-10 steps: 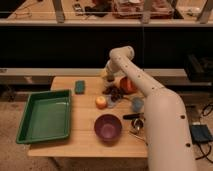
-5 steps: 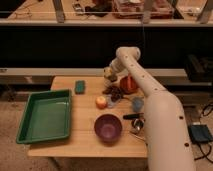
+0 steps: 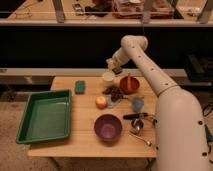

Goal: Place eraser in metal cup

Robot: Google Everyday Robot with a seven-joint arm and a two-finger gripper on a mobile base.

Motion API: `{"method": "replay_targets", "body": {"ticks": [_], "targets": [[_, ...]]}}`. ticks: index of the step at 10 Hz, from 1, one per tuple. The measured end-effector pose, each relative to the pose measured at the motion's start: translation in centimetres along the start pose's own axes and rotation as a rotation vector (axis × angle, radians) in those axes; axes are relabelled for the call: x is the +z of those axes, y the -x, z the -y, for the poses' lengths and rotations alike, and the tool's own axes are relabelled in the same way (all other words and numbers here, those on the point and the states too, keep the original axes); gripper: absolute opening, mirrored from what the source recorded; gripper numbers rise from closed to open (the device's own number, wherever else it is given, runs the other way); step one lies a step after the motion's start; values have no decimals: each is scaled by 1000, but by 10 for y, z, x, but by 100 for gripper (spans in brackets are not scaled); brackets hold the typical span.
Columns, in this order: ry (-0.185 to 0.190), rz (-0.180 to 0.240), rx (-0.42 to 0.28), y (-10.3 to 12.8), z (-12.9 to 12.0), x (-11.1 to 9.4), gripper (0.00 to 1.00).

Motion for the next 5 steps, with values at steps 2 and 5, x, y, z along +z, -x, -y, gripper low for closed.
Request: {"method": "replay_targets", "body": {"ticks": [2,5], "targets": [[-37,19,-57,10,17,-24,0],[-96,43,-138,72,48,-44,0]]}}
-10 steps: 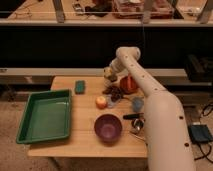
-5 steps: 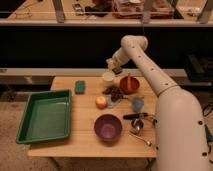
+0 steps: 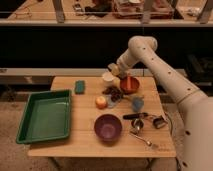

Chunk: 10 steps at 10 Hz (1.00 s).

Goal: Place eraser in metal cup

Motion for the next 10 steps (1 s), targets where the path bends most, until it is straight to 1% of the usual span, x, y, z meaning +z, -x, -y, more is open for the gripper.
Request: {"method": "replay_targets", "body": {"ticks": [1,2,3,4,5,6,7,8,9,10], "targets": [[-32,12,-22,24,16,0,0],[-74,27,-43,51,35,0,0],[-97,36,-52,69,44,0,0],[-126,52,-68,96,56,-3,0],[-144,72,-83,123,66,-9,0],[-154,89,-84,149,68,-17,0],[-162,101,-84,169,66,-27,0],[-181,122,-93,192,58,-38,0],[-207,143,-111,212,52,-48,0],[-216,149,-117,218,50,-51,0]]}}
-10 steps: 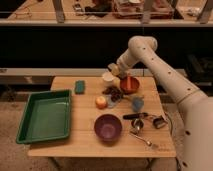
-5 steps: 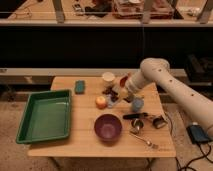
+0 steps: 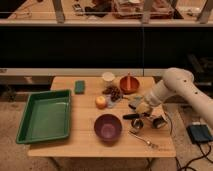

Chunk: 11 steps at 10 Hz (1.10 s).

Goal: Place eraser in metal cup

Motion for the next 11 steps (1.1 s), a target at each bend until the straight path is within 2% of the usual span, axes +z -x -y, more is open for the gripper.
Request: {"method": "replay_targets", "body": {"ticks": [6,8,9,11], "targets": [[-12,-5,-16,2,2,5,0],[-27,-34,-59,3,14,15,0],[-21,-69,-97,9,27,19,0],[-5,-89,-142,14,41,24,0]]}}
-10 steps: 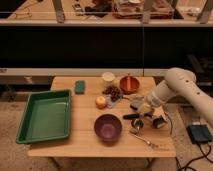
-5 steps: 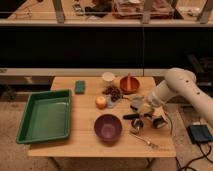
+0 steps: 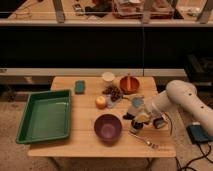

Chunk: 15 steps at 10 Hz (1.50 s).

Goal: Place eraser in metal cup

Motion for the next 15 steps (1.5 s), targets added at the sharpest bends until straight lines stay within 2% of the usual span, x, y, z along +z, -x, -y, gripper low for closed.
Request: {"method": "replay_targets", "body": {"ticks": [2,4,8,10,12,15], "targets": [[14,18,-40,0,8,6,0],[15,31,-51,6,10,12,0],[-26,33,-61,20,10,29,0],[-23,40,-67,21,9,31,0],[-17,47,-61,24,5,32,13],[-15,48,-45,28,0,37,43]]}}
